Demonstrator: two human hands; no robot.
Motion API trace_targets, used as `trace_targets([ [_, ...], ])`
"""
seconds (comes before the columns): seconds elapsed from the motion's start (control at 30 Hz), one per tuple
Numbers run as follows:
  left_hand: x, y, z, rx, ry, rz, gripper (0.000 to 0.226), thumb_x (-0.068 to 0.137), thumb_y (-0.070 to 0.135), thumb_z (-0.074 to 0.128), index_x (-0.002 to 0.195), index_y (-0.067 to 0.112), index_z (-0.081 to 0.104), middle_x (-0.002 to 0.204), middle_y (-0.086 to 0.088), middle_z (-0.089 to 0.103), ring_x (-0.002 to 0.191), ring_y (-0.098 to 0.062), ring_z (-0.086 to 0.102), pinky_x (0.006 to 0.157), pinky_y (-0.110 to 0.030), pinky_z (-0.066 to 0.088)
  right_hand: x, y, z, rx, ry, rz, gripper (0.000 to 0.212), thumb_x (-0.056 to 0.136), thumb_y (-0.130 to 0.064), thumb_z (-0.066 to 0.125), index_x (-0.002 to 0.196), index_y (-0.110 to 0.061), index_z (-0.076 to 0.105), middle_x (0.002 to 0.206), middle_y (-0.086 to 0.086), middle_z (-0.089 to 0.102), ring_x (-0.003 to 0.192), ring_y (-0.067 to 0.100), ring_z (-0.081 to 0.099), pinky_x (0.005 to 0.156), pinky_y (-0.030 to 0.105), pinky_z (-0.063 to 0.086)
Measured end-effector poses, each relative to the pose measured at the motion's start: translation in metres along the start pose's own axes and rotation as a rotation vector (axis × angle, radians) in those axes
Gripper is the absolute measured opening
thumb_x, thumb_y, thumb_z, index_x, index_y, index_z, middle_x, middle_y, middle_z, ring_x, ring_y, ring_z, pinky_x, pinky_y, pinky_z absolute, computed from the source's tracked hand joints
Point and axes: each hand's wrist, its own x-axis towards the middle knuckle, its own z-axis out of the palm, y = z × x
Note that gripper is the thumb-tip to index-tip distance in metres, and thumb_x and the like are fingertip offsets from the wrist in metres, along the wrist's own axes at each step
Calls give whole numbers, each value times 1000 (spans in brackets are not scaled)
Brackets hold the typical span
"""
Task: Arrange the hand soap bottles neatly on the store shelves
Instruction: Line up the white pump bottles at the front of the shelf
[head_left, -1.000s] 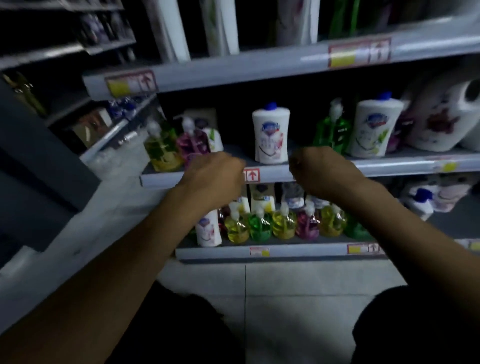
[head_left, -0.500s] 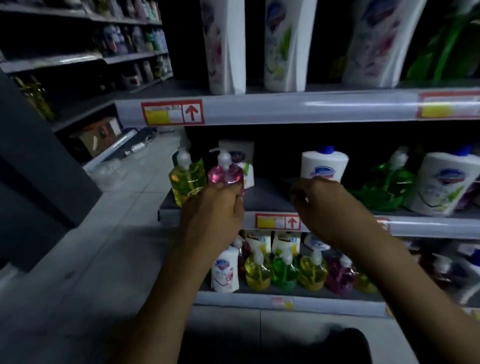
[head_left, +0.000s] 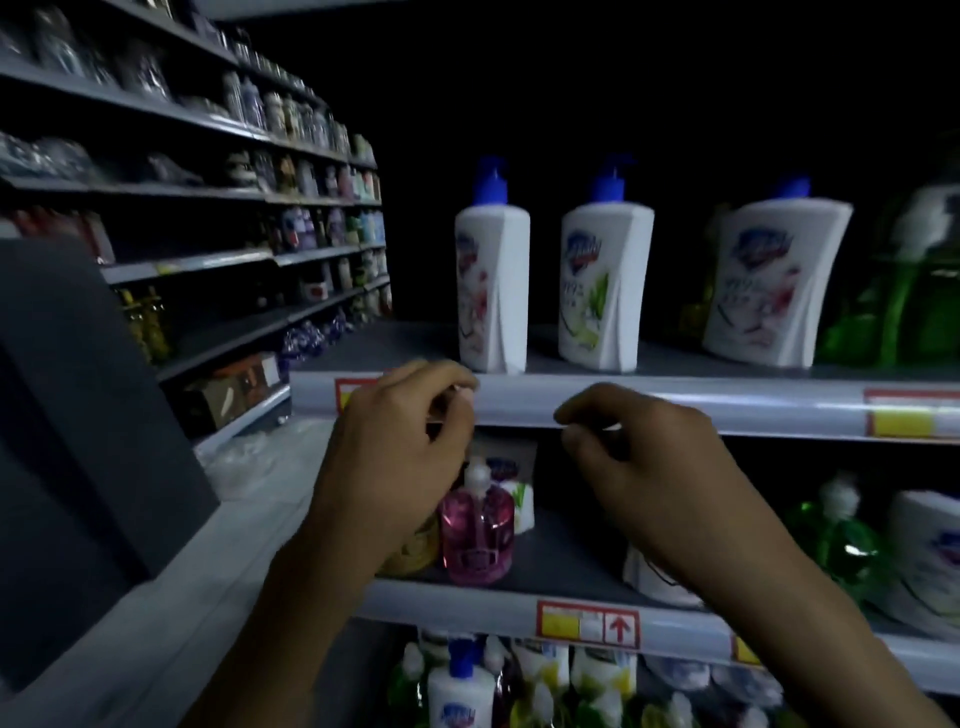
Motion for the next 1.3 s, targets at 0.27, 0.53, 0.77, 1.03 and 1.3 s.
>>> trace_targets([
  [0.27, 54, -24, -16, 71, -36, -189, 23, 93, 20, 52, 112, 20, 64, 92, 5, 62, 83, -13, 58, 71, -29, 48, 37, -34, -6, 75, 204, -9, 31, 90, -26, 63, 119, -18, 56, 104, -6, 62, 94, 9, 57, 74, 17, 38],
  [0.53, 80, -61, -19, 48, -266, -235, 35, 98, 35, 44, 133, 34, 51, 119, 7, 61, 92, -4, 55, 73, -21, 44, 91, -33, 19, 17, 58, 20, 69, 85, -40, 67, 138, -27, 25, 115, 4, 66, 103, 23, 64, 81, 38, 53],
  [0.77, 82, -103, -18, -120, -5, -227, 24, 97, 34, 48, 116, 37, 63, 95, 25, 59, 83, 17, 52, 62, -4, 41, 137, -20, 38, 140, 53, 166, 58, 72, -42, 78, 115, -25, 43, 106, 3, 65, 94, 24, 64, 80, 46, 57],
  [1.03, 77, -149, -40, -490, -22, -359, 24, 97, 32, 49, 116, 40, 60, 112, 11, 66, 95, 6, 62, 79, -16, 47, 170, -51, 67, 533, -186, 131, 63, 77, -8, 77, 126, -18, 39, 115, 4, 64, 102, 19, 65, 76, 30, 59],
  [1.3, 65, -173, -25, -715, -81, -467, 33, 99, 35, 43, 129, 38, 56, 136, 9, 55, 122, -10, 53, 99, -29, 42, 195, -76, 110, 587, -286, 81, 50, 81, -8, 73, 127, -13, 53, 105, -1, 69, 87, 6, 66, 57, 11, 52],
])
